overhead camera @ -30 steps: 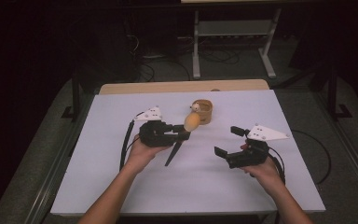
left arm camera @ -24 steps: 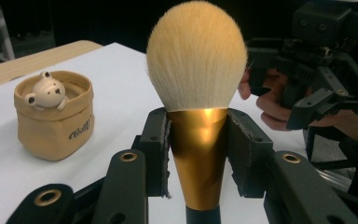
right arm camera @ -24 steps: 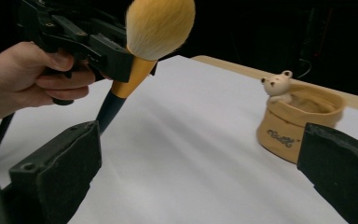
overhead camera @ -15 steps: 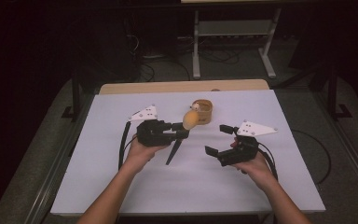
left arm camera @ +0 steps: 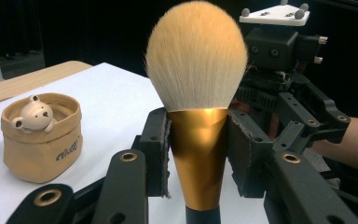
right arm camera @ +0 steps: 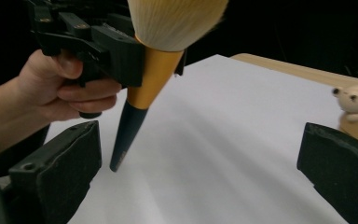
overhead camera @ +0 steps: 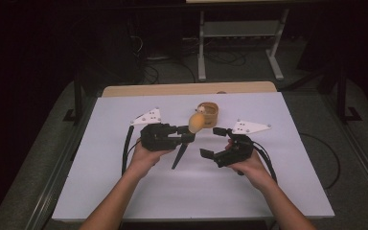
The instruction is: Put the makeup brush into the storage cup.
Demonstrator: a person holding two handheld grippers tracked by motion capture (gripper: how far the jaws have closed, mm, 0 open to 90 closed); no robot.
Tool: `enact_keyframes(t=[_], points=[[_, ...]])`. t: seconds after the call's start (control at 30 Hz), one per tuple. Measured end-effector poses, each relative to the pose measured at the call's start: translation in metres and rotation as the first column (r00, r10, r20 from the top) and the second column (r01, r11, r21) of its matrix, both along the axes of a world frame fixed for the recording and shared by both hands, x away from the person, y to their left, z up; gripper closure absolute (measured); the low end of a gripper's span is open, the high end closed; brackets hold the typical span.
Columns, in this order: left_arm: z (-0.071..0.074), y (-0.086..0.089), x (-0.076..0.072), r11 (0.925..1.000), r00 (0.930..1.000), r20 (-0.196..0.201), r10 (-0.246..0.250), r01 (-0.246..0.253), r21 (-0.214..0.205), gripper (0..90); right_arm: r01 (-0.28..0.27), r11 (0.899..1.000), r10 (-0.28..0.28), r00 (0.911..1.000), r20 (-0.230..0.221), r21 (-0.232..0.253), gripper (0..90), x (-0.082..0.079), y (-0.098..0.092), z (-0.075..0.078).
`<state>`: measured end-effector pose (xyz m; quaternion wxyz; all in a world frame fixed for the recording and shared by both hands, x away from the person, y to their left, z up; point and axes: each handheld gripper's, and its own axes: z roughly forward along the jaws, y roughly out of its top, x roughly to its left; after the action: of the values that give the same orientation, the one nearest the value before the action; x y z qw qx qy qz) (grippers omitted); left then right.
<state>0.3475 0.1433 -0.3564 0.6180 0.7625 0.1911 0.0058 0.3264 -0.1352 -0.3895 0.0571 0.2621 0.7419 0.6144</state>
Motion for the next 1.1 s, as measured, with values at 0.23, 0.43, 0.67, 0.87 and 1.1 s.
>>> enact_keyframes(t=[0.23, 0.43, 0.67, 0.87, 1.1], points=[[-0.001, -0.003, 0.000, 1.0000, 1.0000, 0.002, 0.004, -0.004, -0.005, 61.6, -0.041, 0.999, 0.041, 0.9990, -0.017, -0.009, 0.0, 0.003, 0.016, -0.003], [-0.003, -0.007, -0.001, 1.0000, 1.0000, -0.002, 0.001, -0.001, -0.002, 61.6, -0.065, 0.998, 0.065, 0.9974, -0.032, -0.012, 1.8, 0.003, 0.028, -0.008], [-0.004, -0.011, -0.003, 1.0000, 1.0000, 0.002, -0.006, 0.006, -0.002, 61.6, -0.073, 0.997, 0.074, 0.9953, -0.063, 0.015, 13.4, 0.001, 0.034, -0.012], [-0.005, -0.012, -0.003, 1.0000, 1.0000, 0.003, -0.005, 0.005, 0.000, 61.6, -0.078, 0.996, 0.081, 0.9943, -0.069, 0.043, 24.0, -0.001, 0.039, -0.013], [-0.006, -0.012, -0.003, 1.0000, 0.9999, -0.009, -0.005, 0.005, -0.009, 61.6, -0.069, 0.996, 0.072, 0.9951, -0.068, 0.049, 40.1, -0.002, 0.043, -0.013]])
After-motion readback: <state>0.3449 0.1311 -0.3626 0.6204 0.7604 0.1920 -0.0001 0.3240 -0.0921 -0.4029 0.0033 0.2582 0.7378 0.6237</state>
